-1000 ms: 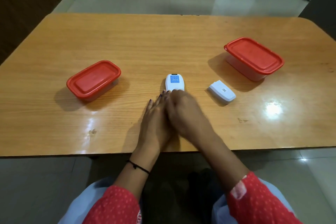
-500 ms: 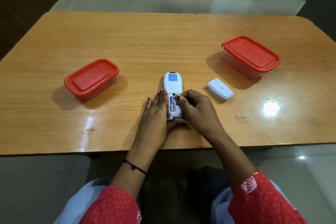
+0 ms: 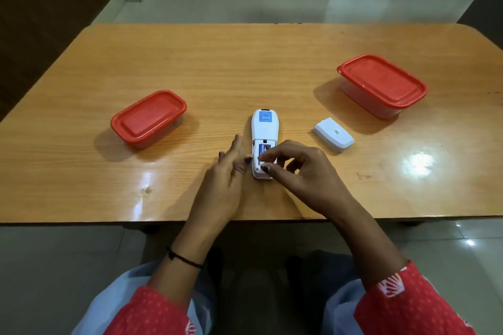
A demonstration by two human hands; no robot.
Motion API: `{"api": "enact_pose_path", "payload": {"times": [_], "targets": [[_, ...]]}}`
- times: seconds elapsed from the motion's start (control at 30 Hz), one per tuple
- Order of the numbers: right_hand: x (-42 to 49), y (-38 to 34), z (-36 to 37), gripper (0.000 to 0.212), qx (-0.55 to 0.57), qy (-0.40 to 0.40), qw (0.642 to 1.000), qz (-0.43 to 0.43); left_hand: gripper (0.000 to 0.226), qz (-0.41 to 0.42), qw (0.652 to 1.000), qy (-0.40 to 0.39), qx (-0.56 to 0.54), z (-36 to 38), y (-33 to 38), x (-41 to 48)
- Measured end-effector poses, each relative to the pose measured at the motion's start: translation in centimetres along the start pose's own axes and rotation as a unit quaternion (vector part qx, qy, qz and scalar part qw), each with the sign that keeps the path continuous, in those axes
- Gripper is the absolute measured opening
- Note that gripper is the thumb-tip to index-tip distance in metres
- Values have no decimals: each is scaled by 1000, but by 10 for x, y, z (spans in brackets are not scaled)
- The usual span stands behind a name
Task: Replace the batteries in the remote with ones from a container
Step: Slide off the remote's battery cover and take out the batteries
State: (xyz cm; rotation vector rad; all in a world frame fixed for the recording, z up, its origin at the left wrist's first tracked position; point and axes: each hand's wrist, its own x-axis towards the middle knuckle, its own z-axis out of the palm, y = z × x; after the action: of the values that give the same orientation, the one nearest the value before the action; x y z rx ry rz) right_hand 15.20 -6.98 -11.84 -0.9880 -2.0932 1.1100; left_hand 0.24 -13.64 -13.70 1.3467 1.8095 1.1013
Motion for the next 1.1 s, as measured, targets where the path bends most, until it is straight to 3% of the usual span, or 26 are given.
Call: {"api": "enact_pose_path", "payload": {"times": [0.13,0.23,0.37,0.43,0.53,0.63,0.77,0.87,0.93,1.1], "targets": [[-5,-17,13,24,103,-57,993,0,56,12,967,20,-255,10,17,-2],[-5,-17,11,24,124,16,992,14,60,18,955,7,-297,22,26,4],[-2,6,-12,22,8,213,975,67,77,28,992,-32,-117,23,20,19],[0,23,-22,22,-85,262,956,99,90,24,998,-61,-6,20,12,23],[8,43,-22,16,-215,238,939,128,102,45,988,-77,124,15,3,23],[14,48,-19,16,-277,226,924,133,99,50,988,-70,130,14,-3,21],[16,38,-14,21,-251,228,938,67,90,38,990,-59,124,14,-8,24],[21,25,4,24,-180,138,974,23,85,34,990,-32,131,19,-9,23],[25,24,17,26,-202,110,973,2,79,62,987,-9,146,23,-10,24],[27,20,21,25,-238,126,963,-26,74,70,987,10,145,24,-13,24]]}}
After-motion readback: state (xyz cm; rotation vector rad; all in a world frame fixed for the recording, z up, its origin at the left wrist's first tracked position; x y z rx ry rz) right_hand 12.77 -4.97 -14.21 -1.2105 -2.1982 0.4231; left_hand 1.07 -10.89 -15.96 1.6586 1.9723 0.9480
